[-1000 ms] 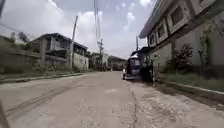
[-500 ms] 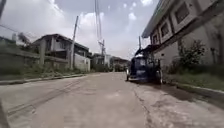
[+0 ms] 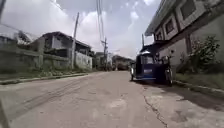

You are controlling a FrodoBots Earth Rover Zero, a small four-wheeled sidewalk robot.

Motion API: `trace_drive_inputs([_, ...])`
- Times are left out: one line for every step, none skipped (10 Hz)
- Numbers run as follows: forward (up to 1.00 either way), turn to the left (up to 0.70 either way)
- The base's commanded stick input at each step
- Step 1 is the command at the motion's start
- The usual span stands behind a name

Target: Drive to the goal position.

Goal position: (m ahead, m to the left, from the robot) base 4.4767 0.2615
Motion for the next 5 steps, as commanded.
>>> trace_drive_inputs([1.0,-0.1])
trace_drive_inputs([1.0,-0.15])
trace_drive_inputs([1.0,-0.24])
trace_drive_inputs([1.0,-0.03])
trace_drive_inputs([1.0,-0.11])
